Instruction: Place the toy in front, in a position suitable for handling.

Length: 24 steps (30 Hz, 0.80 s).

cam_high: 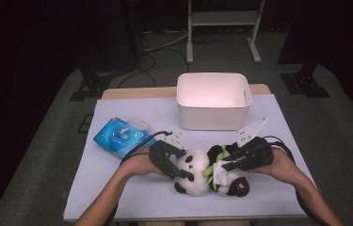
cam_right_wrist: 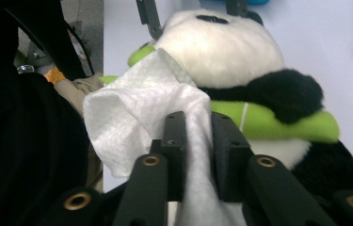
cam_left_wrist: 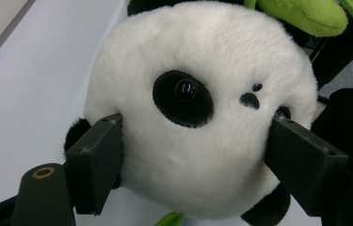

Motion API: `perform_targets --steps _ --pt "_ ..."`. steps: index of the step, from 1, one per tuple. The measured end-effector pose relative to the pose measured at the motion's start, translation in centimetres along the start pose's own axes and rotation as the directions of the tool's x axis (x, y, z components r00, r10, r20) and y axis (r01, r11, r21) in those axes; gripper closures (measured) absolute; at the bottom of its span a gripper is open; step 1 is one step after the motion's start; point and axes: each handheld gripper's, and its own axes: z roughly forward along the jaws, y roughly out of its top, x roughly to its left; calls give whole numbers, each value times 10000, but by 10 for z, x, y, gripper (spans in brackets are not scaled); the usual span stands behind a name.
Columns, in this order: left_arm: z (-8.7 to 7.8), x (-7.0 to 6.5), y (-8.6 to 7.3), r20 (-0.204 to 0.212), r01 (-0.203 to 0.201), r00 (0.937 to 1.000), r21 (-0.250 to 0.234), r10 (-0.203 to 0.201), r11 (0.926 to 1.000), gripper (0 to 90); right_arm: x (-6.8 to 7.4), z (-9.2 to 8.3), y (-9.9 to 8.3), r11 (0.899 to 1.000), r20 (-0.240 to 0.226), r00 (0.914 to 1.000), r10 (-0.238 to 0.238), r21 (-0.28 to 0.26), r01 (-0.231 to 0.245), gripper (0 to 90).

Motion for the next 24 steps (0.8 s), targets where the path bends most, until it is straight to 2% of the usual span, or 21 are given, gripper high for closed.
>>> perform_targets --steps 6,13,16,19,24 --pt "0 0 0 12 -24 10000 28 24 10000 221 5 8 4 9999 -123 9999 -115 -31 114 687" --pt "1 0 0 28 -11 10000 62 11 10000 221 7 12 6 9994 54 9994 -331 -101 331 685" --pt "1 0 0 30 -51 10000 112 51 9999 220 9 14 6 9986 -20 9987 -517 -97 517 808" --pt "1 0 0 20 -73 10000 136 73 9999 221 11 15 6 9979 -28 9979 -652 -7 652 836" --pt "1 0 0 34 1 10000 63 -1 10000 221 8 6 4 9991 155 9990 -423 -2 423 842"
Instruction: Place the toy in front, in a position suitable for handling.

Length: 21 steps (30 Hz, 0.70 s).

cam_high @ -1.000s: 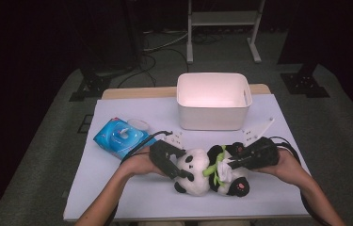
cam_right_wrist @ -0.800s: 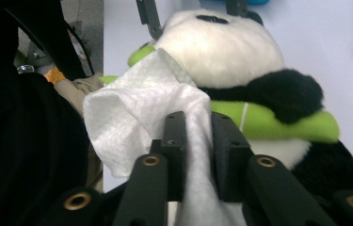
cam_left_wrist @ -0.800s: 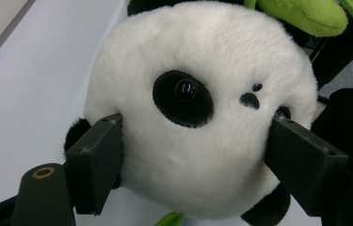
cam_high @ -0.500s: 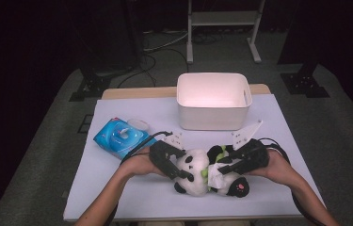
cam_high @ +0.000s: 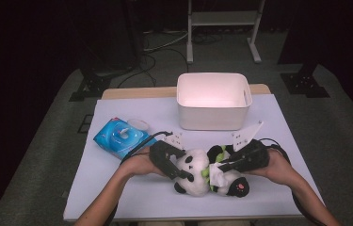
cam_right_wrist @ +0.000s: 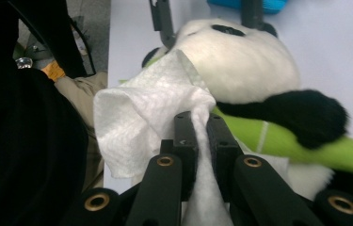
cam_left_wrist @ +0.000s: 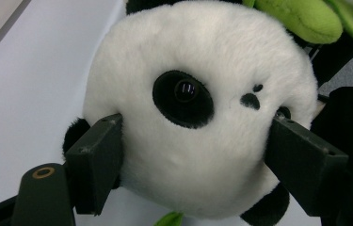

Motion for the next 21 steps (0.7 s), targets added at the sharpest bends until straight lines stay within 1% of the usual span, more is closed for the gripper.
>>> perform_targets --steps 1,3,4,6,10,11,13,16,17,19,21 --pt "0 0 0 3 2 10000 -14 -2 10000 221 -2 -2 -1 10000 101 9999 -34 -2 34 842" --pt "0 0 0 -3 -5 10000 1 5 10000 221 -5 -7 -4 9998 267 9995 194 20 -194 842" --pt "0 0 0 -13 -14 10000 2 14 10000 221 -8 -9 -5 9998 338 9992 212 27 -213 842" --pt "0 -1 0 -27 5 10000 -19 -5 10000 221 -10 -13 -7 9990 419 9981 445 -46 -443 841" --pt "0 -1 1 -39 -65 10000 41 66 10000 221 -17 -21 -11 9983 712 9959 564 -154 -555 840" --pt "0 -2 1 -48 -71 10000 54 71 10000 222 -18 -22 -11 9978 720 9953 646 -195 -633 840" --pt "0 -2 1 -46 -67 10000 83 67 9999 222 -19 -22 -10 9976 739 9950 674 -218 -660 840" --pt "0 -3 2 -28 -100 9999 123 100 9999 223 -20 -19 -7 9982 762 9953 600 -90 -595 840" --pt "0 -3 2 -47 -160 9999 163 161 9997 224 -20 -17 -6 9985 734 9958 540 -55 -537 839" --pt "0 -3 2 -64 -207 9998 186 208 9996 223 -19 -14 -4 9983 642 9963 575 40 -579 836" --pt "0 -4 2 -68 -201 9998 182 202 9996 223 -19 -11 -3 9989 624 9970 454 109 -462 834"
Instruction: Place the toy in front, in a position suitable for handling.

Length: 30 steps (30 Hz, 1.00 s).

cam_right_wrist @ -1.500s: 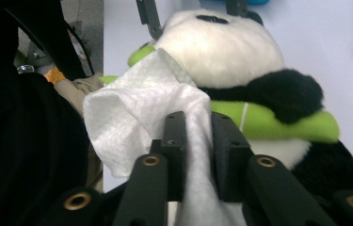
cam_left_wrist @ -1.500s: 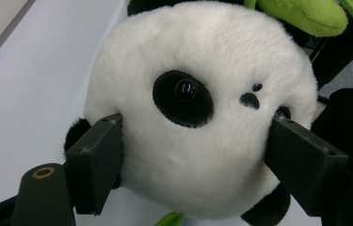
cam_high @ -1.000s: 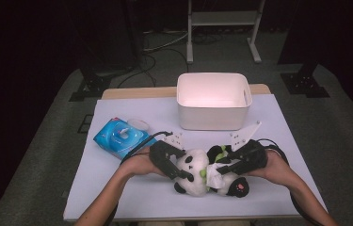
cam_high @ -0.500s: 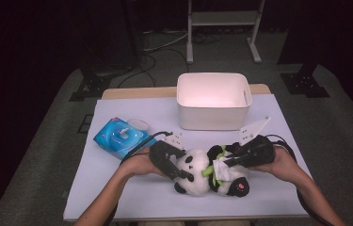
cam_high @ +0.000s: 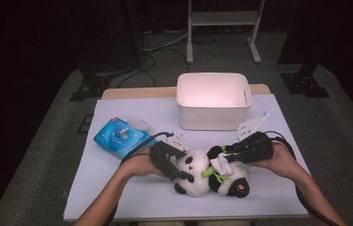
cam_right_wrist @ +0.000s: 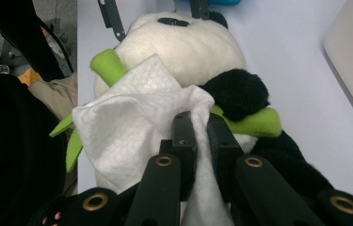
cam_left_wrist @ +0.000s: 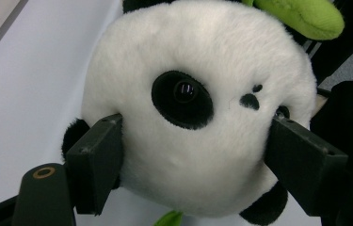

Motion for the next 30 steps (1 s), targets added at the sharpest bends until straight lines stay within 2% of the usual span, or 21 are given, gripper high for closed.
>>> perform_targets --steps 5,11,16,22,28,30 --pt "0 0 0 3 -31 10000 4 31 10000 223 1 0 2 10000 -40 10000 41 -33 -41 833" --pt "0 0 0 15 -39 10000 63 39 10000 224 0 1 10 9999 53 9999 -121 -52 121 832" --pt "0 -1 0 24 -46 10000 41 46 10000 224 -3 1 19 9992 115 9999 -67 -392 72 829" --pt "0 0 0 16 -38 10000 19 38 10000 224 -6 2 21 9998 120 9999 67 -189 -65 749" --pt "0 0 0 25 -3 10000 18 3 10000 224 -1 -5 17 9996 530 9986 -27 -286 43 717" --pt "0 0 0 32 16 10000 10 -16 10000 223 0 -8 16 9994 586 9983 -42 -331 61 760"
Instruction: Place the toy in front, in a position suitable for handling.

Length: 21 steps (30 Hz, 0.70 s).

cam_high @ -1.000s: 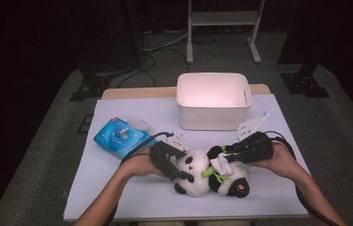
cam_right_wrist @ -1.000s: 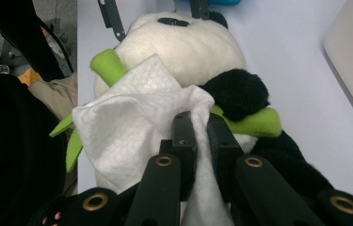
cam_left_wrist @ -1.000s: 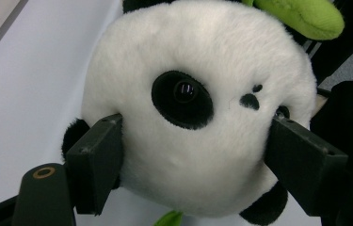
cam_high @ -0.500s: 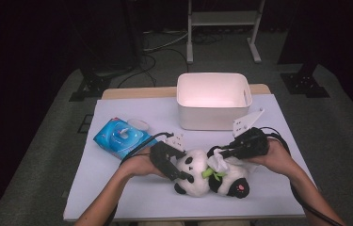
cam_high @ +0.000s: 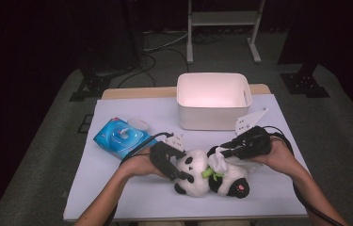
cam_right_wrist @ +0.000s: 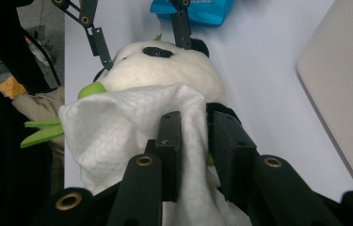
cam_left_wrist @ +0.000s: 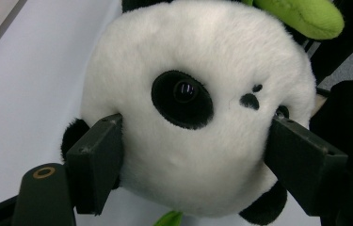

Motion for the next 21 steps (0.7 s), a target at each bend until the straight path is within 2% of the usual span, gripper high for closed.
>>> perform_targets --steps 2,4,9,14,18,21 --pt "0 0 0 5 -19 10000 30 19 10000 223 1 -2 -1 9999 -2 9999 -117 -102 117 816" --pt "0 0 1 -8 -39 10000 68 39 10000 223 2 0 -1 9994 -31 9994 -355 -33 355 834" --pt "0 0 1 -25 -30 10000 80 31 10000 223 8 12 2 9980 -320 9978 -580 250 588 837" --pt "0 -1 2 -31 -17 10000 88 18 10000 223 9 19 5 9985 -812 9957 -453 274 477 826" --pt "0 0 1 -30 -2 10000 47 2 10000 224 8 19 9 9965 -452 9970 -634 510 657 831" --pt "0 -1 1 -40 -48 10000 52 48 10000 224 2 14 9 9979 -95 9990 -447 470 451 834"
